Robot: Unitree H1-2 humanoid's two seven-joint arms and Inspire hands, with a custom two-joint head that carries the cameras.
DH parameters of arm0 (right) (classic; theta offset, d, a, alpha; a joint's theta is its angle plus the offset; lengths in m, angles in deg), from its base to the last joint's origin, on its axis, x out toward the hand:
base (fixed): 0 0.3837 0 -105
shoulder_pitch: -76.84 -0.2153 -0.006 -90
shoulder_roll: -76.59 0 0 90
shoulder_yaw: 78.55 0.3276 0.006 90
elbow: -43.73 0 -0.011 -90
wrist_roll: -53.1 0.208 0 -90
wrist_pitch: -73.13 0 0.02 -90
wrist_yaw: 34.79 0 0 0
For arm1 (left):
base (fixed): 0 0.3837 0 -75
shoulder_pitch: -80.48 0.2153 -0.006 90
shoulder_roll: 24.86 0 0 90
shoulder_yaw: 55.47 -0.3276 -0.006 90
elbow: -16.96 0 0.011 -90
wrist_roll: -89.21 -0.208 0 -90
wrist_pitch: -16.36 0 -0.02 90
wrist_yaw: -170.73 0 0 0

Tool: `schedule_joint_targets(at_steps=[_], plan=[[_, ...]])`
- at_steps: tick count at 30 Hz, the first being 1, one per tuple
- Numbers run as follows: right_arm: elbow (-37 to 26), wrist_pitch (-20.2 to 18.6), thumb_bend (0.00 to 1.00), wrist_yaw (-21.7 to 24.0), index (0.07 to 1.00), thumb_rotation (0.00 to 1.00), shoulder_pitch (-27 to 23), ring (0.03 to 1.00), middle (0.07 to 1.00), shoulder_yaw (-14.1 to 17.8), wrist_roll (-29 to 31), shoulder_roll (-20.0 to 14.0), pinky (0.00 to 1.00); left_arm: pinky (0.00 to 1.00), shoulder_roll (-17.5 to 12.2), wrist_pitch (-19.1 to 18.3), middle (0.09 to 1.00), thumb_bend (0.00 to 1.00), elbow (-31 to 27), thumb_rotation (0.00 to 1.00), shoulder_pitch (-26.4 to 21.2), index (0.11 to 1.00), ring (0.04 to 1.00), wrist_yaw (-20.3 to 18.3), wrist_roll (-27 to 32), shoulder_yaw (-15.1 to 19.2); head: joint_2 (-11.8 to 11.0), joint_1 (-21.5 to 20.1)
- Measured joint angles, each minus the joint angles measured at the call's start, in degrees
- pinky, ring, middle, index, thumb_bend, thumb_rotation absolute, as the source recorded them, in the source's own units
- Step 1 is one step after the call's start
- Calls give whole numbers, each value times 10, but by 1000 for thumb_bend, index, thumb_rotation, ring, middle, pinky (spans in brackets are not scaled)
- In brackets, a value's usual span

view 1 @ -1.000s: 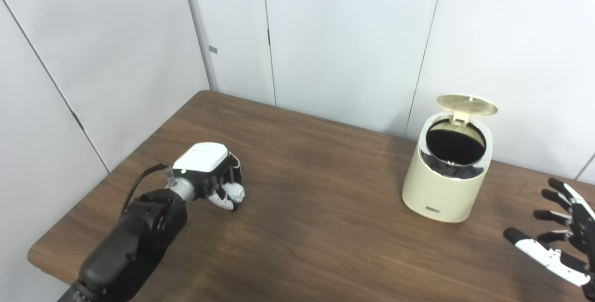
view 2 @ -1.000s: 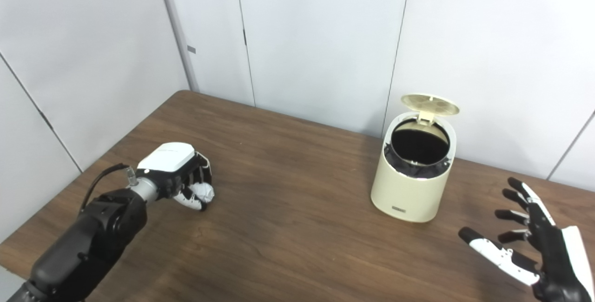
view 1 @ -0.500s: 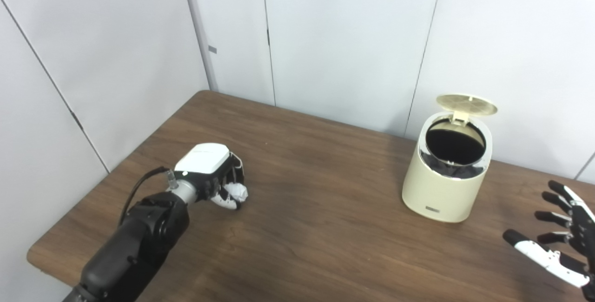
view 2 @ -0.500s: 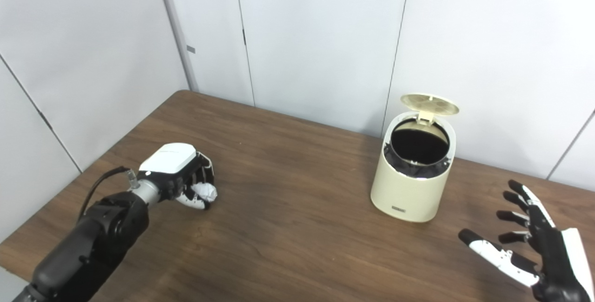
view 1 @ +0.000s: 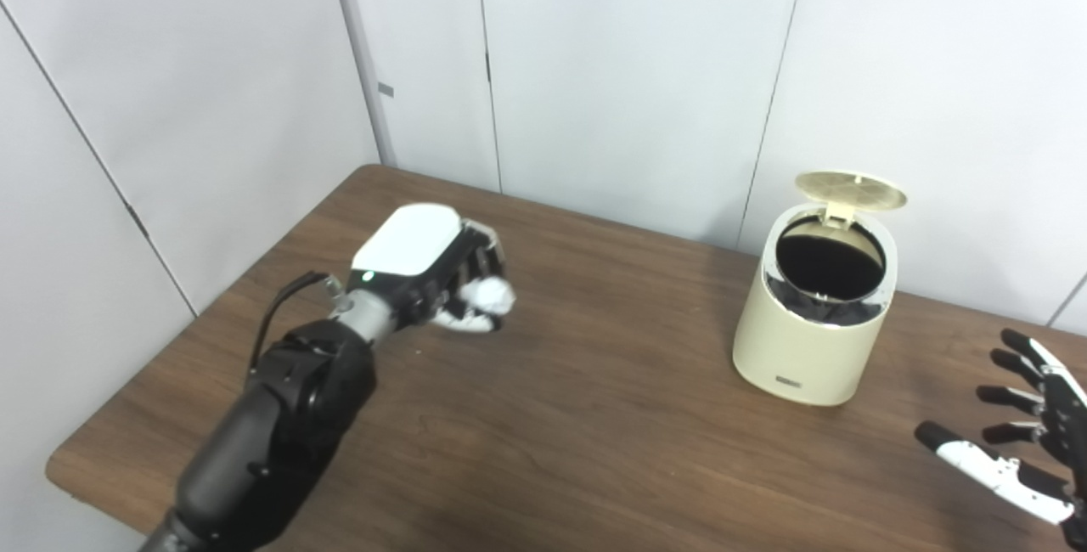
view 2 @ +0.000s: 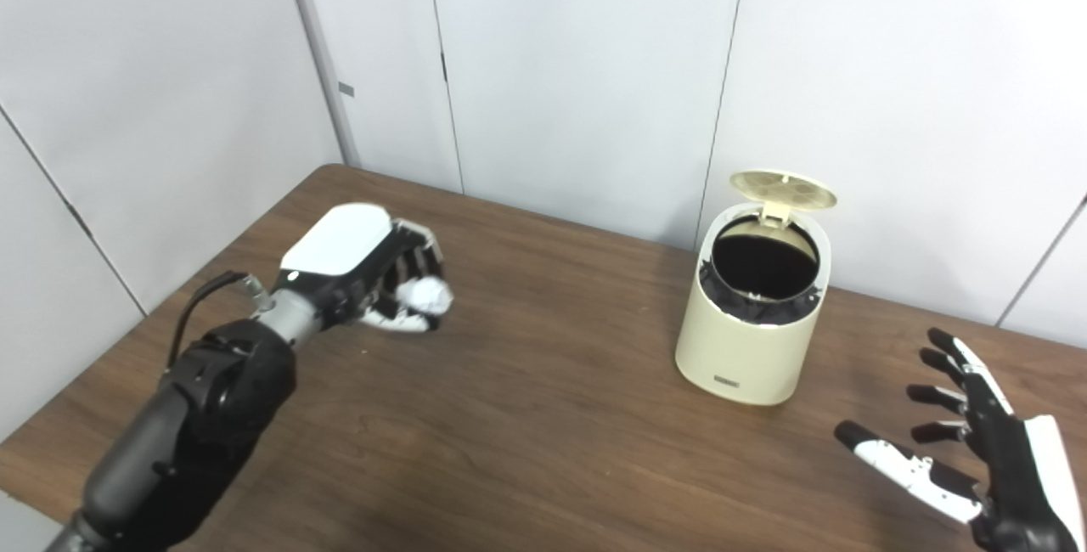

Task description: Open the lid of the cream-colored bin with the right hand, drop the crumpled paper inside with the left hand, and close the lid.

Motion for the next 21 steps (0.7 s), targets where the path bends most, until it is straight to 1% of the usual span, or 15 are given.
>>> schedule_joint_targets(at_steps=[2, 4, 7, 10, 11, 13, 15, 18, 20, 21], plan=[[0, -3, 677, 0, 894, 322, 0, 794, 880, -2, -1, 2, 602, 280, 14, -5, 456, 495, -4, 0, -7, 542, 353, -1, 0, 0, 0, 0], [0, -5, 685, 0, 889, 287, 0, 798, 881, -1, -2, 4, 615, 279, 26, -20, 459, 495, -8, 0, -15, 541, 353, -5, -2, 0, -4, -19], [0, -11, 693, 0, 888, 301, 0, 809, 901, -1, -2, 9, 649, 270, 42, -34, 452, 494, -20, 0, -30, 540, 349, -11, -10, -4, -9, -47], [2, -15, 698, -1, 881, 288, 0, 801, 896, -2, -4, 15, 646, 266, 63, -40, 452, 494, -25, 0, -53, 541, 347, -10, -11, -11, -13, -70], [5, -11, 700, -2, 877, 275, -1, 793, 891, -3, -4, 16, 626, 268, 71, -40, 454, 493, -25, 0, -62, 543, 347, -10, -11, -15, -16, -70], [24, 6, 701, -10, 875, 276, -6, 784, 888, -5, -5, 16, 601, 270, 83, -39, 456, 493, -24, 0, -76, 545, 346, -9, -10, -23, -18, -91], [35, 18, 708, -18, 873, 310, -6, 767, 879, -9, -11, 15, 568, 280, 92, -35, 460, 494, -17, 0, -89, 544, 350, -6, -6, -30, -22, -110], [45, 43, 726, -27, 870, 334, -6, 762, 870, -18, -21, 13, 575, 295, 99, -20, 463, 494, 6, 0, -106, 544, 356, 1, 5, -38, -28, -132], [55, 61, 738, -35, 869, 347, -7, 767, 874, -20, -21, 15, 575, 313, 109, -16, 469, 495, 21, 0, -113, 542, 364, 9, 10, -41, -33, -149], [61, 66, 736, -38, 870, 349, -7, 767, 875, -21, -21, 16, 574, 312, 115, -14, 469, 495, 25, 0, -115, 542, 364, 15, 15, -43, -33, -149]])
